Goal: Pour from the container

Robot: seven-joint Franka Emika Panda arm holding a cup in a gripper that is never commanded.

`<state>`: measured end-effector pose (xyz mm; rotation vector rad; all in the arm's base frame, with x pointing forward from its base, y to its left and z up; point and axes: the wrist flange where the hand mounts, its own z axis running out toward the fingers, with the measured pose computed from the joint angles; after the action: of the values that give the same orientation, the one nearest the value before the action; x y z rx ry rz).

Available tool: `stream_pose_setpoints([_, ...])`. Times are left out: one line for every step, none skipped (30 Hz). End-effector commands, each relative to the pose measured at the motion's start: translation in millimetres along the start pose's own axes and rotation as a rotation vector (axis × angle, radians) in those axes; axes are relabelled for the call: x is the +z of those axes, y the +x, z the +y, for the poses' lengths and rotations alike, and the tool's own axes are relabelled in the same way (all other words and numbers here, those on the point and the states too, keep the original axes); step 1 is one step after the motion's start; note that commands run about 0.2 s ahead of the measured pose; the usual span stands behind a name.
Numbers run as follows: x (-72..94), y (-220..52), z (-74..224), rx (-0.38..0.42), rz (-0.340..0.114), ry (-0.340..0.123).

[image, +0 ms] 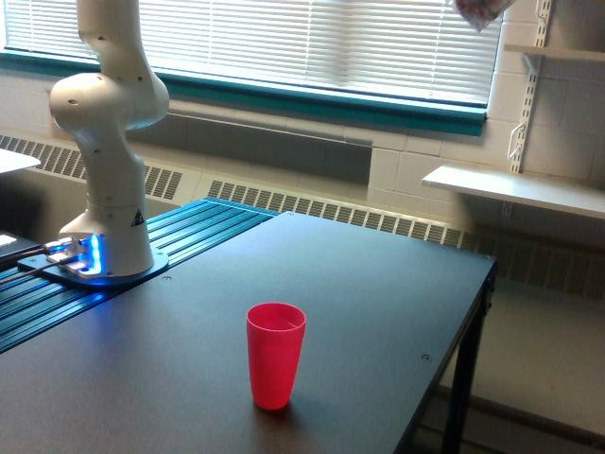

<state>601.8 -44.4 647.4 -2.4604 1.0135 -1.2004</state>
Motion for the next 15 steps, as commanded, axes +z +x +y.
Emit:
stream_pose_setpoints([-5.8, 4, 26, 0.052, 0.017, -0.088])
stream_pose_setpoints([-6.4, 4, 29, 0.054, 0.017, -0.098])
stream_pose_setpoints([-6.6, 2, 32, 0.051, 0.017, -0.112])
stream_pose_setpoints([-6.8, 0, 36, 0.045, 0.016, -0.129])
stream_pose_setpoints([-7.3, -1, 39, 0.053, 0.016, -0.134])
stream_pose_setpoints([-8.1, -1, 42, 0.071, 0.014, -0.135])
stream_pose_setpoints([-8.2, -2, 47, 0.082, 0.01, -0.143])
stream_pose_setpoints([-7.6, -5, 51, 0.086, 0.002, -0.16])
stream_pose_setpoints([-7.5, -7, 53, 0.097, -0.002, -0.164])
stream_pose_setpoints([-7.7, -8, 56, 0.117, -0.008, -0.165])
stream_pose_setpoints([-7.7, -10, 59, 0.13, -0.013, -0.169])
stream_pose_setpoints([-6.8, -13, 62, 0.13, -0.019, -0.185])
stream_pose_setpoints([-6.2, -15, 64, 0.133, -0.023, -0.193])
stream_pose_setpoints([-5.9, -18, 66, 0.144, -0.028, -0.198])
stream_pose_setpoints([-5.7, -20, 68, 0.16, -0.034, -0.198])
